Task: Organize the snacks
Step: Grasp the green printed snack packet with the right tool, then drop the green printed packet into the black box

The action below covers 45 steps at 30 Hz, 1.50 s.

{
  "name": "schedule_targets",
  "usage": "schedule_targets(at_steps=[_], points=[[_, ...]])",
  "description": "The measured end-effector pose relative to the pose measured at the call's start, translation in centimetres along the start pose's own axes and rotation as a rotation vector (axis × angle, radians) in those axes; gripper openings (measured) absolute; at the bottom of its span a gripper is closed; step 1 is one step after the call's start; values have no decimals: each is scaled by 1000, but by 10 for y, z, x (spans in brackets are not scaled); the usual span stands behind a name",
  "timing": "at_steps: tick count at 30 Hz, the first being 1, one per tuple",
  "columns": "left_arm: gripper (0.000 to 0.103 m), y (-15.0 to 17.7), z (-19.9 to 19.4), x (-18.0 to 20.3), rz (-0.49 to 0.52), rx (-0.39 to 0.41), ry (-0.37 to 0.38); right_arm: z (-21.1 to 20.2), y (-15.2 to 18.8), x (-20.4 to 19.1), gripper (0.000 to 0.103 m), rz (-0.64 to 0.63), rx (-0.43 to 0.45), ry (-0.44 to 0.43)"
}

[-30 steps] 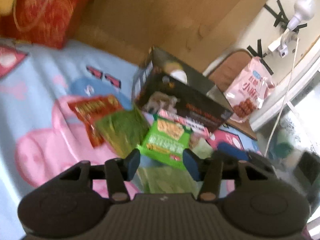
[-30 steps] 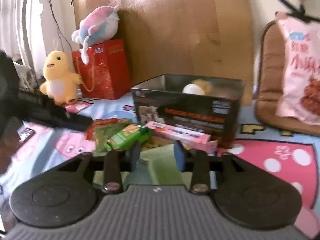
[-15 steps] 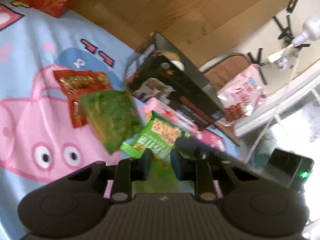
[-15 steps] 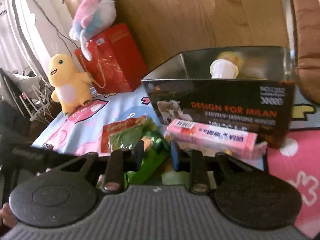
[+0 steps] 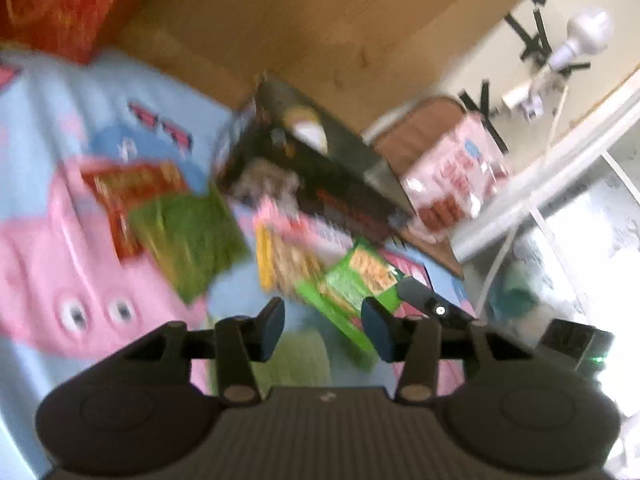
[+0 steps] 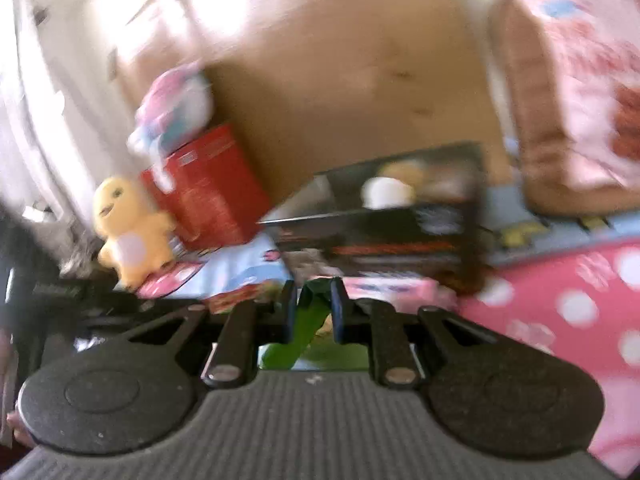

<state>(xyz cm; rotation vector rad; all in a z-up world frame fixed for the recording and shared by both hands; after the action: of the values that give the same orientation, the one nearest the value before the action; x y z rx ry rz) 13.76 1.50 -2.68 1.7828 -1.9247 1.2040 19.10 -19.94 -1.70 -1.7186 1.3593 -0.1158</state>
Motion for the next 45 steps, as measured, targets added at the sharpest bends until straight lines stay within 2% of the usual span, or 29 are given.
schedule_targets(at_steps=[2,5,7,8,9,11,13,15,18,19,20,22,25,28,31,33,35,36,37,38,39,41,43,45], points=[[46,10,10,5,13,-35,11,-8,17,-2,20,-32,-20,5],[46,17,23,12,47,-70,-1,-13,46,-16,24,-96,-103,-33],[46,16,27,15,67,-71,-27,-15,58,-22,33,-147,-141,-42],[47,15,28,16,80,-69,-43,-17,59,-23,44,-163,-138,-37],[50,13,28,17,93,-63,-71,-20,58,-22,49,-173,-127,-23],[59,8,27,16,121,-37,-130,-22,54,-20,51,-199,-116,9],[60,0,30,16,139,-36,-158,-22,50,-18,52,-234,-115,30],[60,-4,42,19,152,-68,-155,-17,50,-19,53,-268,-120,45],[48,0,58,26,178,-107,-148,-5,56,-22,52,-334,-150,68],[42,4,61,30,179,-124,-114,-3,59,-22,49,-340,-163,72],[42,6,60,31,179,-117,-113,1,61,-22,37,-343,-176,79],[42,6,54,34,175,-102,-108,-1,61,-22,37,-332,-165,78],[40,-10,34,49,189,-43,-84,-12,48,-23,35,-260,-122,6],[40,-47,20,70,246,27,-112,-20,15,-27,35,-239,-42,-35],[43,-96,23,85,280,91,-147,-13,-26,-28,35,-247,27,-20],[46,-124,32,84,258,106,-173,1,-52,-22,35,-238,52,2],[57,-144,44,79,236,120,-205,19,-73,-13,36,-204,43,15],[59,-149,50,76,229,123,-223,28,-80,-9,39,-192,42,29],[60,-150,53,72,225,123,-237,34,-84,-6,42,-188,47,47],[61,-148,54,70,224,124,-244,38,-87,-3,49,-191,53,69],[62,-143,52,69,228,130,-232,40,-87,0,53,-192,54,86],[71,-127,42,67,245,142,-201,32,-82,3,53,-181,65,88],[75,-106,26,58,252,155,-169,17,-66,5,58,-179,65,68],[75,-83,18,48,235,140,-125,9,-38,0,69,-231,32,67]])
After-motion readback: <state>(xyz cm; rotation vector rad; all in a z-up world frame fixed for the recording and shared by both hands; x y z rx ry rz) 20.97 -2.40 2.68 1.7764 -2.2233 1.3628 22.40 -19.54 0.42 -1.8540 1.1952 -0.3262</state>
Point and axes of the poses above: each gripper's, at about its wrist camera, not at the fingertips, and z roughly the way its jaws point, x to its right, y to its underside, the point moved 9 cm from there along z, roughly the way its jaws point, and after that the axes turned 13 degrees about -x, right-handed, at the moved point
